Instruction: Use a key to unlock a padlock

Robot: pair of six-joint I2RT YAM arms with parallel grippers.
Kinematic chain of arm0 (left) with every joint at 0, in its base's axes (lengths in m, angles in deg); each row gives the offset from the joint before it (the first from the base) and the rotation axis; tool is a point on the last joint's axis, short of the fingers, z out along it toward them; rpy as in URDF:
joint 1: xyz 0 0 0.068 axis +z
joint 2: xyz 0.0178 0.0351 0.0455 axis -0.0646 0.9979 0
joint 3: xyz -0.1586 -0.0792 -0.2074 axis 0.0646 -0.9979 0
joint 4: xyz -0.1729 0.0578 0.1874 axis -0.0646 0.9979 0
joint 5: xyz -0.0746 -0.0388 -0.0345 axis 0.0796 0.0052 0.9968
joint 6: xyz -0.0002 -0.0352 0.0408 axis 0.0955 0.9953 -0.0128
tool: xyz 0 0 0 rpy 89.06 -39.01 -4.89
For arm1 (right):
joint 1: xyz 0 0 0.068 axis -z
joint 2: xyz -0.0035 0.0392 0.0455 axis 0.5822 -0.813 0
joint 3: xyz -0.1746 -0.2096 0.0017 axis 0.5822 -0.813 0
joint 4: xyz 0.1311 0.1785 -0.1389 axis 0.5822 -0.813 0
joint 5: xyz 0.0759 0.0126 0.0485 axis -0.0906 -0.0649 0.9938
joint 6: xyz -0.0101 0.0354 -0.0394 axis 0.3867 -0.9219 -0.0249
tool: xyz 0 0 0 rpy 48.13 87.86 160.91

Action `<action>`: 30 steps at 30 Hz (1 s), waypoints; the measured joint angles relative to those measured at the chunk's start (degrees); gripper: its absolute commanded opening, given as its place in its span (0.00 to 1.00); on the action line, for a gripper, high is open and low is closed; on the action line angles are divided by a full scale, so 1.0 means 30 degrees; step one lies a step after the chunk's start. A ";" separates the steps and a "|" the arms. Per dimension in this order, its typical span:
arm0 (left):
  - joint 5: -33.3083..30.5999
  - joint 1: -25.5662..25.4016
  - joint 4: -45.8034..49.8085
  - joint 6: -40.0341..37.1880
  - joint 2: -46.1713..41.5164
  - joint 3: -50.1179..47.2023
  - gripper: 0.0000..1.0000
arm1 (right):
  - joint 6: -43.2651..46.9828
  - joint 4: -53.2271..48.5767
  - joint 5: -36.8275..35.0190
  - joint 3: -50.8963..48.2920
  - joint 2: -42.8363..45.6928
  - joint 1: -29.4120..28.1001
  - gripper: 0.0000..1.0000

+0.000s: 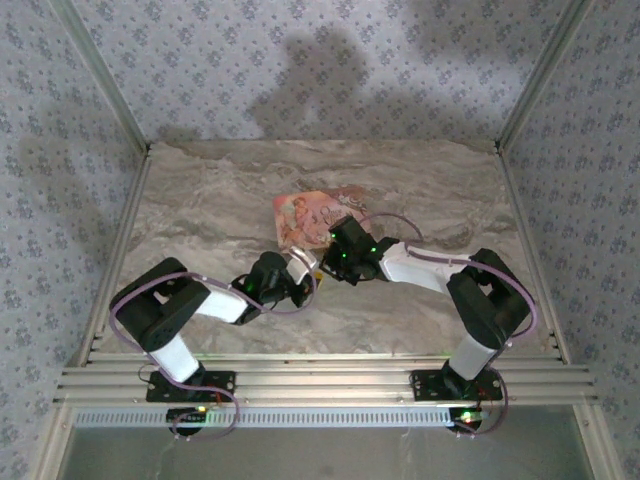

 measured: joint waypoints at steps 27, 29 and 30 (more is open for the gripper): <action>-0.2055 0.0087 0.2922 0.0707 -0.7584 -0.1625 0.60 | -0.0597 0.0087 -0.2062 -0.2441 0.3016 0.0197 0.00; -0.2295 0.0175 0.3446 0.0809 -0.8677 -0.2098 0.61 | -0.0772 0.0328 -0.2280 -0.2441 0.3024 0.0189 0.00; -0.2441 0.0233 0.3738 0.0852 -0.9224 -0.2331 0.61 | -0.0860 0.0437 -0.2404 -0.2441 0.3024 0.0189 0.00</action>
